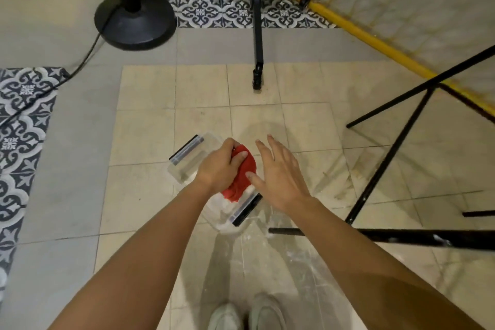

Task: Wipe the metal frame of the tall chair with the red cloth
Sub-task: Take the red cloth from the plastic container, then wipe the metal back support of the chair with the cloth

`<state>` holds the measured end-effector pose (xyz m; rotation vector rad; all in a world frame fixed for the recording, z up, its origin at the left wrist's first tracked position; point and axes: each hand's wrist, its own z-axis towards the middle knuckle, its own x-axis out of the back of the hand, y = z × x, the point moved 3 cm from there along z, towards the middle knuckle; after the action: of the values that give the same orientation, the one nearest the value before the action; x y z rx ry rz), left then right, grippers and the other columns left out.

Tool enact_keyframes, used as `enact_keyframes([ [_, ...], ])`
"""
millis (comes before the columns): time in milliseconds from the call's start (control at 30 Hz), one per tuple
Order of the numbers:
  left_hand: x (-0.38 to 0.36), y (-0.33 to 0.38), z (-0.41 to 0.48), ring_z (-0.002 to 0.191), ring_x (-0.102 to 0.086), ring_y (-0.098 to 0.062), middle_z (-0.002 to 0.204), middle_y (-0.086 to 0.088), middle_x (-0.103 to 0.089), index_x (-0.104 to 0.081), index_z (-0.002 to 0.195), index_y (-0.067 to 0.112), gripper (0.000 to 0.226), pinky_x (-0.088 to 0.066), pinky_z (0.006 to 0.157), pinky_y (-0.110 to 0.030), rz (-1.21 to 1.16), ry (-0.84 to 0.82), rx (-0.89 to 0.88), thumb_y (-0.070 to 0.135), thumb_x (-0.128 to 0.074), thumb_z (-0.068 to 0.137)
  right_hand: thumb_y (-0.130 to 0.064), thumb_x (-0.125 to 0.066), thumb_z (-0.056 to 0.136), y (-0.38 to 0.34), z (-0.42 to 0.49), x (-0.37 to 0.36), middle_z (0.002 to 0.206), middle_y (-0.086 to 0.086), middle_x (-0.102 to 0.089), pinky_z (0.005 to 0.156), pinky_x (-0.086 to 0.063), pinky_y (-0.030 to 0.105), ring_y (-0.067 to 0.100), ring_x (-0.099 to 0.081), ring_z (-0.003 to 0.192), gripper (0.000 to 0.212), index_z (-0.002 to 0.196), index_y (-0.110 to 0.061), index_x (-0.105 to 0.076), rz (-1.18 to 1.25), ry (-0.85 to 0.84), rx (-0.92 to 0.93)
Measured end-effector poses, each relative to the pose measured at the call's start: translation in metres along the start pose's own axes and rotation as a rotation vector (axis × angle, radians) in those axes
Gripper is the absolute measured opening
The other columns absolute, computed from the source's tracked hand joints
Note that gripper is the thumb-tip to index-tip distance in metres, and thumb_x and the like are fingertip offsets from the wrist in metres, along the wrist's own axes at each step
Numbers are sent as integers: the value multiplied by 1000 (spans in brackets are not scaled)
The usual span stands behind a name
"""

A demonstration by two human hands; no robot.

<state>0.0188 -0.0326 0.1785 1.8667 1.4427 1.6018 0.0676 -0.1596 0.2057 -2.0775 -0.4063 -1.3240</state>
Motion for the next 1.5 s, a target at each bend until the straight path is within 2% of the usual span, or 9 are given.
enact_keyframes([
  [267, 42, 133, -83, 92, -60, -21, 101, -1, -66, -54, 105, 23, 19, -49, 86, -41, 40, -6, -210, 38, -46, 96, -44, -45, 94, -25, -96, 120, 158, 2, -8, 117, -7, 37, 20, -7, 144, 69, 149, -23, -10, -14, 148, -5],
  [433, 63, 198, -132, 85, -61, -22, 96, -3, -67, -52, 103, 20, 18, -48, 74, -35, 55, 71, -305, 35, -52, 94, -47, -47, 91, -30, -144, 172, 156, 4, -15, 115, -10, 35, 21, -14, 142, 73, 149, -19, -12, -26, 266, 18],
  [700, 89, 301, -223, 86, -62, -22, 88, -1, -64, -56, 96, 19, 12, -49, 80, -37, -52, 101, -524, 26, -61, 89, -44, -50, 91, -39, -244, 248, 153, 1, -26, 113, -20, 36, 19, -24, 139, 74, 149, -19, -12, 140, 498, 76],
  [833, 92, 350, -263, 72, -59, -9, 83, 5, -62, -61, 96, 16, 8, -47, 58, -12, -182, 59, -625, 20, -62, 90, -46, -59, 85, -38, -288, 276, 151, 2, -29, 112, -25, 38, 19, -28, 136, 85, 149, -20, -10, 304, 607, 79],
  [967, 92, 395, -289, 89, -64, -13, 92, 4, -68, -65, 94, 24, 8, -53, 81, -32, -284, 129, -687, 26, -66, 87, -36, -69, 80, -42, -322, 311, 148, 6, -30, 111, -29, 38, 19, -29, 135, 95, 149, -17, -6, 353, 794, 109],
  [1033, 90, 417, -302, 87, -63, -11, 90, 7, -67, -65, 93, 26, 7, -54, 83, -32, -361, 122, -723, 25, -66, 86, -28, -71, 77, -43, -338, 328, 143, 9, -32, 107, -35, 43, 22, -33, 132, 96, 149, -18, -8, 362, 908, 129],
  [1200, 90, 453, -323, 83, -62, -5, 92, 2, -67, -61, 98, 23, 13, -51, 67, -14, -637, 75, -720, 21, -66, 87, -14, -75, 67, -47, -359, 365, 135, 12, -33, 91, -46, 49, 29, -42, 123, 95, 137, -32, -15, 245, 1135, 219],
  [1400, 105, 490, -329, 90, -66, -13, 99, -3, -69, -58, 102, 24, 12, -53, 68, -21, -861, -19, -678, 27, -59, 91, -4, -72, 61, -51, -378, 412, 134, 1, -22, 83, -52, 46, 36, -50, 114, 85, 131, -22, -29, -137, 1217, 268],
  [1500, 113, 505, -329, 89, -64, -10, 94, 0, -68, -61, 96, 23, 5, -54, 70, -20, -945, 7, -689, 24, -58, 92, -5, -72, 65, -58, -386, 436, 132, 6, -38, 73, -52, 42, 33, -55, 102, 71, 128, -16, -41, -344, 1280, 261],
])
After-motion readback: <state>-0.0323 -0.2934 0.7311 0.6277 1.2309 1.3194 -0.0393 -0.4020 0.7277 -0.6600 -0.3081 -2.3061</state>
